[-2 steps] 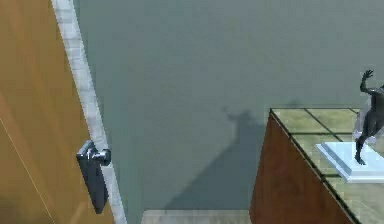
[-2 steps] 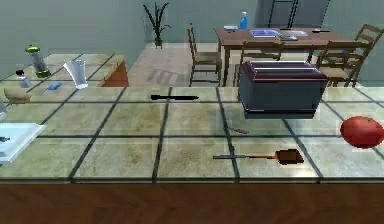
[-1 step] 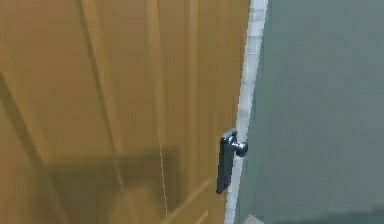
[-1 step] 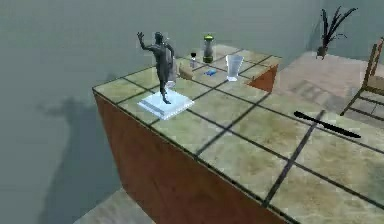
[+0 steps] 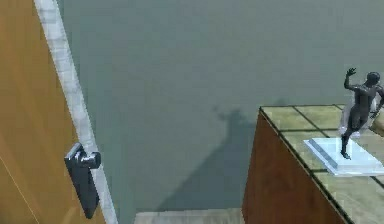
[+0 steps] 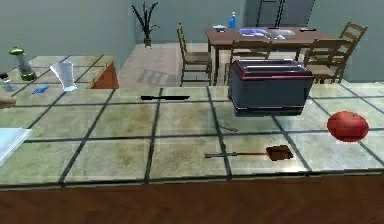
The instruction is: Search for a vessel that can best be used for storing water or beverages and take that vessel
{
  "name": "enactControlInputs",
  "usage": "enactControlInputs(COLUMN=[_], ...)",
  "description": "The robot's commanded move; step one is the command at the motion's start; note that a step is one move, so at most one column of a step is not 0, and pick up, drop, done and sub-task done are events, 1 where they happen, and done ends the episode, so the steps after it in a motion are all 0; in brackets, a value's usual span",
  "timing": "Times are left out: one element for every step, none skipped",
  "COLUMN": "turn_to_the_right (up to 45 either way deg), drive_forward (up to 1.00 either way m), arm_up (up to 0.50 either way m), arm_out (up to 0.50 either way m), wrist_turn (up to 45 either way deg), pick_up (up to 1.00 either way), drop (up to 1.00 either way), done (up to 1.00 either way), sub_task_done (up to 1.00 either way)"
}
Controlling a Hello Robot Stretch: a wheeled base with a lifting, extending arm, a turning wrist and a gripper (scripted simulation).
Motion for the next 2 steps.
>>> enactControlInputs(turn_to_the_right=[12.0, 0.0], drive_forward=[0.00, 0.50], arm_up=[0.00, 0.00], arm_out=[0.00, 0.00], wrist_turn=[0.0, 0.0], pick_up=[0.00, 0.00], drop=[0.00, 0.00], done=[0.00, 0.00], sub_task_done=[0.00, 0.00])
